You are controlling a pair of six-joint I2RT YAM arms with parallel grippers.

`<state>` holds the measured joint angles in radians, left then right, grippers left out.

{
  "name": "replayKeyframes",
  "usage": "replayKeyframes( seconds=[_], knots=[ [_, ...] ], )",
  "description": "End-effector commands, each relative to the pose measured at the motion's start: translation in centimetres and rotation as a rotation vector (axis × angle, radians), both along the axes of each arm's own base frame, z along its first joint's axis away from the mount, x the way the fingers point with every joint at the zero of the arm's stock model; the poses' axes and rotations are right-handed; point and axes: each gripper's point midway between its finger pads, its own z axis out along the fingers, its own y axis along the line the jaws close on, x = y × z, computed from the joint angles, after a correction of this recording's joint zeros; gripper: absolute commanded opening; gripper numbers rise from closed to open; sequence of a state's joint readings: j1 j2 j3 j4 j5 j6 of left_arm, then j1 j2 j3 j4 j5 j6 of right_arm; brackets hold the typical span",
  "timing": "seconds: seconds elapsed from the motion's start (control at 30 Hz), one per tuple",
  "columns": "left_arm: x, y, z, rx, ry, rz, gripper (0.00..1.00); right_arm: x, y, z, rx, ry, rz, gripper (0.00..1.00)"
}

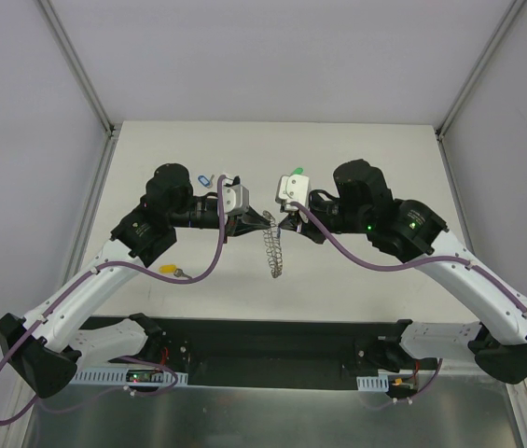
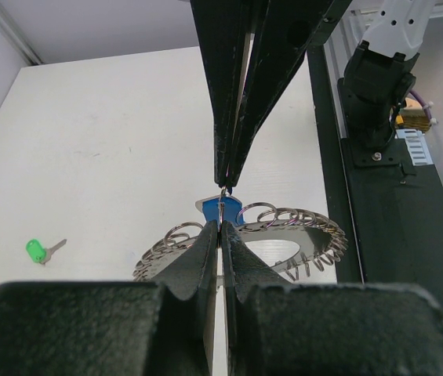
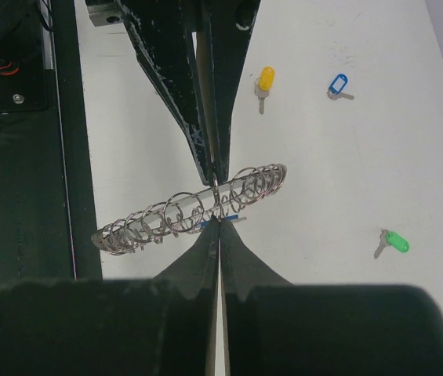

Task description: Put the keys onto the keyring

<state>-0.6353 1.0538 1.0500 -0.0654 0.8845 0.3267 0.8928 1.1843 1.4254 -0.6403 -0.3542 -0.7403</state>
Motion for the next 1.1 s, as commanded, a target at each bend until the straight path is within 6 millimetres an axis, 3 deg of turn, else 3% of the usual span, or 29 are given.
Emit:
replayKeyframes(
  seconds=[0.0, 1.07],
  knots=[
    [-0.27, -0.19, 1.69, -0.049, -0.083, -0.032, 0.00, -0.44, -0.23, 1.88, 0.055, -0.019, 0.012, 0.01],
    [-1.04, -0.23, 1.63, -0.054, -0.085, -0.077, 0.00, -1.07, -0.04, 2.26, 0.068, -0.015, 0.051, 0.01]
  ],
)
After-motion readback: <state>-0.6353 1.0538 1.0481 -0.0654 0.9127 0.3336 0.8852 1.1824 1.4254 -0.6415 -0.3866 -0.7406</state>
